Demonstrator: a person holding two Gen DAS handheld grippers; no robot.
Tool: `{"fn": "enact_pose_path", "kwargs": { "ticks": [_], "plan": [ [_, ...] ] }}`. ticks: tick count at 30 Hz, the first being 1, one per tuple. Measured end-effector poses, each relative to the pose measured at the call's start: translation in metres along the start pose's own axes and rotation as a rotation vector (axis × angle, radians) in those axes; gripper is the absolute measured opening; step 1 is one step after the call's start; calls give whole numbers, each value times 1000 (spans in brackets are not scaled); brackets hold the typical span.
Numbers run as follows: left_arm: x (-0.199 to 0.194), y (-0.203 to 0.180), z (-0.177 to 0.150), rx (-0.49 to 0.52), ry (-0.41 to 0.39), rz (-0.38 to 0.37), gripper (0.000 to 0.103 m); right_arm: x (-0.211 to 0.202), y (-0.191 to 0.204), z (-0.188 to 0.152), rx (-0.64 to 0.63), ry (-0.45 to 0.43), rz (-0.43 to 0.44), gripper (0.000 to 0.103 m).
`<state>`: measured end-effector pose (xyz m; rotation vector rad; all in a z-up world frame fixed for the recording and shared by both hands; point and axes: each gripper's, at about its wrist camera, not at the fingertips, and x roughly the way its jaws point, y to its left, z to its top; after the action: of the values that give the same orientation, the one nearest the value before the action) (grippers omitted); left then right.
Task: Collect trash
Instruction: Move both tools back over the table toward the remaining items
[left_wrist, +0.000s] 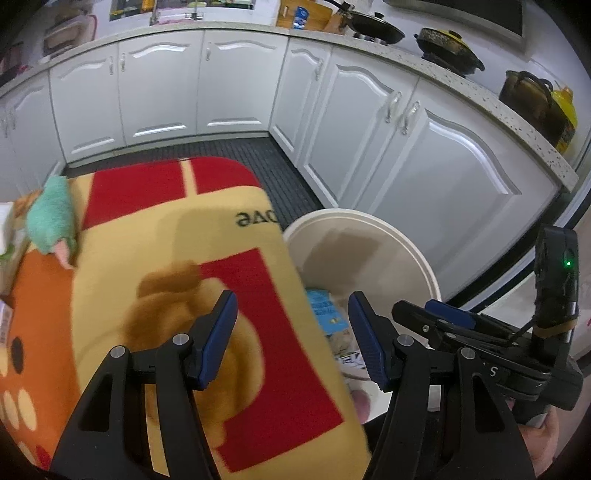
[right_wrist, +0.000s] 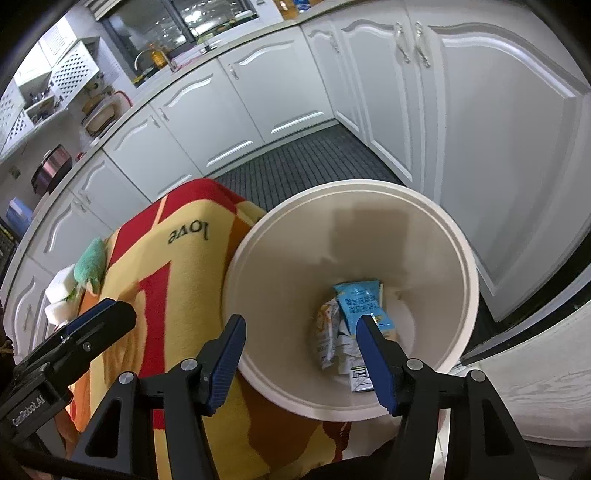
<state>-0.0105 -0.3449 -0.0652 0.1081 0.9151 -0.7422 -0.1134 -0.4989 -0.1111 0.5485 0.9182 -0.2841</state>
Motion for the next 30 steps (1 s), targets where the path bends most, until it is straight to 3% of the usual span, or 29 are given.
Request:
{"fn": "enact_pose_path", "kwargs": {
  "ticks": [20,30],
  "plan": [
    [-54,72,-19,-43,-70,168,61,-10,75,-10,-129,-33,31,71],
    [-73,122,-33,-88,-62,265,61,-1,126,-20,-207,-8,85,72]
  ]
}}
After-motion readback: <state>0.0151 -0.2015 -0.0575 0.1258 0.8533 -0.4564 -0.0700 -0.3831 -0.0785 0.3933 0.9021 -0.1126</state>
